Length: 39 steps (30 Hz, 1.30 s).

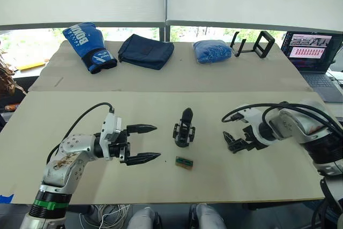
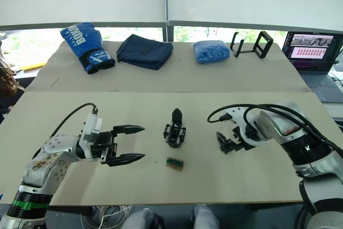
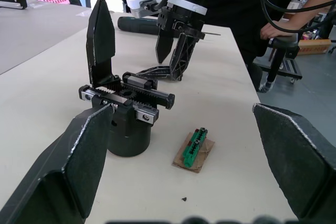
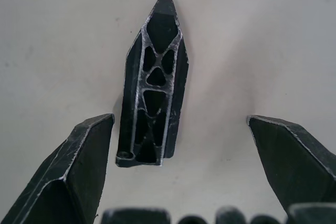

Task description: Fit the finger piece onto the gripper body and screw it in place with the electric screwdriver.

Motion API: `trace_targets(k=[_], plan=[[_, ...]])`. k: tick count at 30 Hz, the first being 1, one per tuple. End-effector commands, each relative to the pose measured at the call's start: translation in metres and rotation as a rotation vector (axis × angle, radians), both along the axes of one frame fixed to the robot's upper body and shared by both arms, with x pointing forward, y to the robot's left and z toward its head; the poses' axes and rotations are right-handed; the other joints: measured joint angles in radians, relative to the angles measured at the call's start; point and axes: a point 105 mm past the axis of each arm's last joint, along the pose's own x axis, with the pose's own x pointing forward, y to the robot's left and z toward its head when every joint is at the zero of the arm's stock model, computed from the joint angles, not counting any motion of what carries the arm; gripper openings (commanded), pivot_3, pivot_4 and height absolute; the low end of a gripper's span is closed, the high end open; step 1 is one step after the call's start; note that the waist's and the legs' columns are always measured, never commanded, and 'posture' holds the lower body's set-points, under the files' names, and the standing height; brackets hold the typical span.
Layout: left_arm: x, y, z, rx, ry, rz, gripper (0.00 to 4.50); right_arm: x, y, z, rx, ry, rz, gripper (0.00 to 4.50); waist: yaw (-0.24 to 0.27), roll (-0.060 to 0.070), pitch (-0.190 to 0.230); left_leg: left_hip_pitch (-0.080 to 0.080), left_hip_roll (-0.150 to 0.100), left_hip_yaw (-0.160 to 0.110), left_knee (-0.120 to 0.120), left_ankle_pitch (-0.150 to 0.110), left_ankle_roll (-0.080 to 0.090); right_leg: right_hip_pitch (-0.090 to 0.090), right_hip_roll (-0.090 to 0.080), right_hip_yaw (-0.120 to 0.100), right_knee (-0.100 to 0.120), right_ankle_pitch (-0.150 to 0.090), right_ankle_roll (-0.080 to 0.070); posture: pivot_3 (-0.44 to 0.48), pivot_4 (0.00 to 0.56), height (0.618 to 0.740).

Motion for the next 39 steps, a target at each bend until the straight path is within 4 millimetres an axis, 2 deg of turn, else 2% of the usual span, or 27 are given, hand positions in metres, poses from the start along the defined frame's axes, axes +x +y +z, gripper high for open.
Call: trace_targets(k=[1,7,8,13,16,17,22,26,29,32,34,36,39], plan=[[-0.001,-0.001,0.009,-0.01,-0.042,-0.005,4.47,-0.011,0.004,-0.007,0.001,0.049,0.033,4.5,-0.001,0.0,0.0,0.0,0.0,0.0,0.0,0.0,0.0,0.0,0.0,0.0,0.0,0.0,0.0,0.0,0.15,0.74],[0.0,-0.002,0.008,-0.012,-0.043,-0.002,4.47,-0.014,0.009,-0.011,0.012,0.055,0.053,4.5,-0.002,0.0,0.0,0.0,0.001,0.0,0.0,0.0,-0.001,0.0,0.001,0.0,0.0,0.0,0.0,0.0,0.15,0.74],[0.0,-0.002,0.008,-0.013,-0.043,-0.002,4.5,-0.014,0.009,-0.012,0.016,0.058,0.052,3.95,-0.002,0.0,0.0,0.0,0.001,0.0,0.0,0.0,-0.001,0.0,0.001,0.0,0.0,0.0,0.0,0.0,0.15,0.74],[0.001,-0.003,0.008,-0.014,-0.044,-0.006,4.5,-0.015,0.012,-0.013,0.012,0.065,0.066,2.3,-0.003,0.0,0.0,0.001,0.001,0.0,0.0,0.0,-0.001,0.0,0.001,0.0,0.0,0.0,0.0,0.0,0.15,0.74],[0.002,-0.004,0.009,-0.008,-0.052,-0.01,4.5,-0.009,0.01,-0.007,-0.003,0.035,0.054,1.26,-0.003,0.0,0.0,0.001,0.001,0.0,-0.001,0.0,-0.001,0.0,0.002,0.0,0.0,0.0,0.0,0.0,0.15,0.74],[0.004,-0.005,0.013,-0.015,-0.061,-0.007,4.5,-0.008,0.009,-0.004,-0.004,0.018,0.064,1.1,-0.003,0.0,0.0,0.001,0.001,0.0,-0.001,0.001,-0.001,0.0,0.002,0.0,0.0,0.0,0.0,0.0,0.15,0.74],[0.007,-0.007,0.02,-0.026,-0.074,-0.001,4.5,-0.007,0.007,0.009,0.01,-0.045,0.105,1.11,-0.003,0.0,0.0,0.0,0.001,0.0,-0.001,0.001,-0.001,-0.001,0.002,0.001,0.0,0.0,0.0,0.0,0.15,0.74],[0.013,-0.009,0.033,-0.095,-0.067,0.046,4.5,0.002,-0.002,0.039,0.086,-0.185,0.071,1.11,-0.001,0.0,0.0,-0.003,0.001,0.001,0.0,0.001,-0.001,-0.004,0.002,0.001,0.0,0.0,0.0,0.0,0.15,0.74],[0.025,-0.01,0.047,-0.19,-0.038,0.126,4.5,0.007,0.001,0.067,0.175,-0.356,0.061,1.11,0.003,0.0,0.0,-0.003,0.001,0.001,0.0,0.001,-0.001,-0.004,0.002,0.001,0.0,0.0,0.0,0.0,0.15,0.74],[0.038,-0.011,0.059,-0.297,0.008,0.206,4.5,0.007,0.011,0.091,0.245,-0.57,0.108,1.11,0.008,0.0,0.0,-0.002,0.001,0.0,0.0,0.001,-0.001,-0.003,0.002,0.001,0.0,0.0,0.0,0.0,0.15,0.74],[0.05,-0.016,0.072,-0.38,0.055,0.251,4.5,0.009,0.025,0.115,0.264,-0.836,0.134,1.11,0.01,-0.001,0.0,-0.002,0.001,0.0,-0.001,0.001,-0.002,-0.002,0.003,0.002,0.001,0.0,0.0,0.0,0.15,0.74],[0.061,-0.024,0.081,-0.431,0.097,0.277,4.5,0.005,0.042,0.133,0.3,-1.025,0.17,1.11,0.013,-0.001,0.0,-0.001,0.001,0.0,-0.001,0.002,-0.003,-0.001,0.004,0.003,0.001,0.0,0.0,0.0,0.15,0.74],[0.071,-0.033,0.093,-0.494,0.142,0.292,4.5,-0.003,0.066,0.145,0.304,-1.177,0.251,1.11,0.013,-0.001,0.0,-0.001,0.0,0.0,0.0,0.003,-0.003,-0.001,0.004,0.003,0.002,-0.003,0.005,0.0,0.15,0.74]])
